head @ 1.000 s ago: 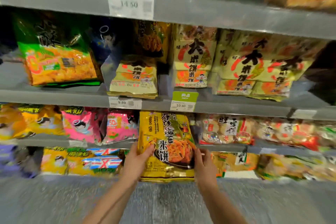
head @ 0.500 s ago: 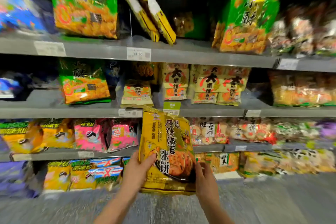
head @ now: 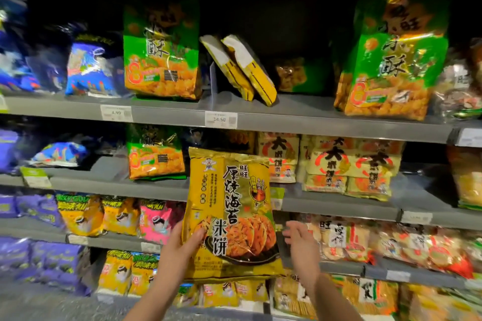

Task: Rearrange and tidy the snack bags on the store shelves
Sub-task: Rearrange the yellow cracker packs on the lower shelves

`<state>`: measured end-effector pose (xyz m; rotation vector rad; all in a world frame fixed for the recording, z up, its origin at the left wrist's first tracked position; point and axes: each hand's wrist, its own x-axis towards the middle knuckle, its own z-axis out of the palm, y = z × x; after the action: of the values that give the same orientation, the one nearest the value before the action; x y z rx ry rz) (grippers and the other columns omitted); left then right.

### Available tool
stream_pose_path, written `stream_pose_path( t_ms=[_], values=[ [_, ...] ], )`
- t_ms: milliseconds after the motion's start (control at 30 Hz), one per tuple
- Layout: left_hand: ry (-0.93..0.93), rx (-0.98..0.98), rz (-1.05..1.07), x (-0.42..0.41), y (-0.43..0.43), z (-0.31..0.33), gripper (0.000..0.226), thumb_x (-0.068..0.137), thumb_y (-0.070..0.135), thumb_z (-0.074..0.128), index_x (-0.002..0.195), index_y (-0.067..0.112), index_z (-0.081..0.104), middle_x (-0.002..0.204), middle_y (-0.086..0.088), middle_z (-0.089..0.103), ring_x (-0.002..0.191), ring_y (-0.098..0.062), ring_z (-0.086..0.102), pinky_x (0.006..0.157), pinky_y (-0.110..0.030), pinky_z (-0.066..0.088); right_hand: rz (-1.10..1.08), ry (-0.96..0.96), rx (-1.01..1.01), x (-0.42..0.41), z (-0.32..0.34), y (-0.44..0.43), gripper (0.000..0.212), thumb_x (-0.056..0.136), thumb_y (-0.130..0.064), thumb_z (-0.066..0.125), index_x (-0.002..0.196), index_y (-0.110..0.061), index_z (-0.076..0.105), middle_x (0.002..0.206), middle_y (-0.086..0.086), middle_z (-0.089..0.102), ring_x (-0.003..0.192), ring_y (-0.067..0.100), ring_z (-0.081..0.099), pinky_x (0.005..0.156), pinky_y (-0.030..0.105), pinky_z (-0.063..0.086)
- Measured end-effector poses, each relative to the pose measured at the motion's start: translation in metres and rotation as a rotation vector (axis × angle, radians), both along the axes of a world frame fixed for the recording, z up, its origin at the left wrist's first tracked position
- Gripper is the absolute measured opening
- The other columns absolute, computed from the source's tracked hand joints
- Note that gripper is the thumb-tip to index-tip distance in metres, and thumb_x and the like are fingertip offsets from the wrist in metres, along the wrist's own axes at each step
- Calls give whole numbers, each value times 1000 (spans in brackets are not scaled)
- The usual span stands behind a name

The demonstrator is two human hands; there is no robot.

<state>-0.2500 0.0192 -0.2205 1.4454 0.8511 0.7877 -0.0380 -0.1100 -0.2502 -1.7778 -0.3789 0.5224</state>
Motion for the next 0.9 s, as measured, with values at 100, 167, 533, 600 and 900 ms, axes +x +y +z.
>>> stream_pose_path(
  t_ms=[100, 167, 533, 600, 900],
  values=[
    [-8, -4, 74, -12, 19, 5, 24, 74, 47, 60, 95, 53, 50, 82, 40, 64, 77, 19, 60, 63, -12, 44, 108, 22, -50, 16, 5, 40, 25, 98, -26, 42, 108, -13, 60, 98, 6, 66, 87, 17, 60, 78, 30, 44],
    [-17, 5, 133, -23, 38, 3, 40, 72, 53, 64, 110, 52, 52, 98, 30, 66, 93, 7, 61, 77, -23, 45, 177, 66, -81, 19, 8, 70, 29, 97, -28, 43, 114, -11, 59, 102, 5, 64, 99, 23, 60, 87, 37, 45],
    [-140, 25, 226, -50, 128, 4, 19, 77, 35, 64, 87, 50, 58, 82, 38, 66, 77, 18, 61, 57, -4, 47, 204, 78, -238, 13, 23, 184, 61, 92, -49, 43, 140, -12, 32, 83, 4, 50, 81, 24, 53, 84, 42, 47],
    [-131, 25, 217, -54, 140, 3, 24, 70, 43, 64, 93, 46, 60, 90, 30, 69, 83, 11, 64, 66, -13, 52, 165, 145, -223, 13, 23, 197, 72, 89, -52, 46, 144, -11, 26, 94, 7, 49, 86, 23, 50, 84, 41, 46],
    [-115, 23, 178, -62, 172, -8, 29, 74, 47, 67, 103, 42, 62, 106, 9, 70, 97, -11, 66, 82, -35, 50, 33, 107, -261, 9, 18, 226, 86, 81, -50, 63, 142, -3, 24, 138, 19, 43, 118, 37, 50, 102, 48, 40]
  ],
)
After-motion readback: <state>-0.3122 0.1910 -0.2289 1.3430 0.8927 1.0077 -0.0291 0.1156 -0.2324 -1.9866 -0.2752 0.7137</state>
